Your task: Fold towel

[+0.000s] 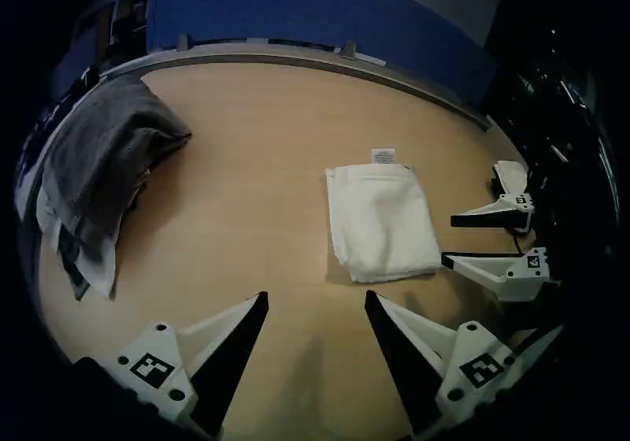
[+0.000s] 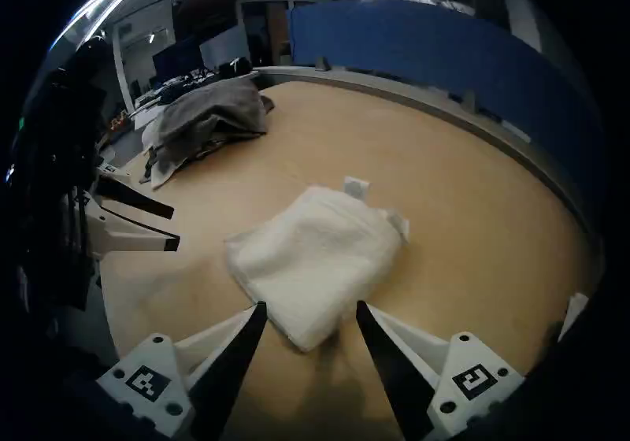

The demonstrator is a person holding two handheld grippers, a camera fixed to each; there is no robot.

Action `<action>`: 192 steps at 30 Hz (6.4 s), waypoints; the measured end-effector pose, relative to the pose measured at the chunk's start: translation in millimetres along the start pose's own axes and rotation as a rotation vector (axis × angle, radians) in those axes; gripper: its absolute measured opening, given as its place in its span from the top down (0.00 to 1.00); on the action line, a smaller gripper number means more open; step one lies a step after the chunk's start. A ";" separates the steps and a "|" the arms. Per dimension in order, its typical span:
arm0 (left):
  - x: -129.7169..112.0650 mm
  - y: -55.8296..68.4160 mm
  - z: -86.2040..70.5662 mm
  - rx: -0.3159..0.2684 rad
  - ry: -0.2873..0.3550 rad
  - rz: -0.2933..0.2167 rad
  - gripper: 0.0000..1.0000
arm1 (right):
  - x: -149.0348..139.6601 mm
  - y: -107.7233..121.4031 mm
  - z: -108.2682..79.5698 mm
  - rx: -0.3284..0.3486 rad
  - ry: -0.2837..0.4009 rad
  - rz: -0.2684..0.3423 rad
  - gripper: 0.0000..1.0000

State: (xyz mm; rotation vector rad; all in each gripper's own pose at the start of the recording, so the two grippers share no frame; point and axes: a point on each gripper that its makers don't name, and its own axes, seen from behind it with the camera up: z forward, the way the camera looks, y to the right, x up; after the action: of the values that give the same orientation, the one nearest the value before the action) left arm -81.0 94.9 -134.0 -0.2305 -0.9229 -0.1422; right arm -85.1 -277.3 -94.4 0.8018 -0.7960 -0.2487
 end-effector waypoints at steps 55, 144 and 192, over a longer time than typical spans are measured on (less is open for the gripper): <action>-0.6 -2.9 0.2 0.003 0.002 -0.005 0.09 | -45.6 -8.5 10.5 -0.009 -0.106 0.046 0.98; 36.4 32.5 -11.6 -0.020 0.064 0.032 0.09 | 121.7 184.8 -210.4 -0.344 0.353 0.058 0.98; 34.6 41.1 -3.3 0.018 0.040 0.026 0.09 | 84.2 335.9 -225.7 -0.455 0.327 0.180 0.98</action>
State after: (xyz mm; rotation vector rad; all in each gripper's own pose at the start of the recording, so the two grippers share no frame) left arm -48.7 132.9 -113.8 -0.2219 -0.8808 -0.1138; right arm 105.7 35.5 96.9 0.3251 -0.4716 -0.1251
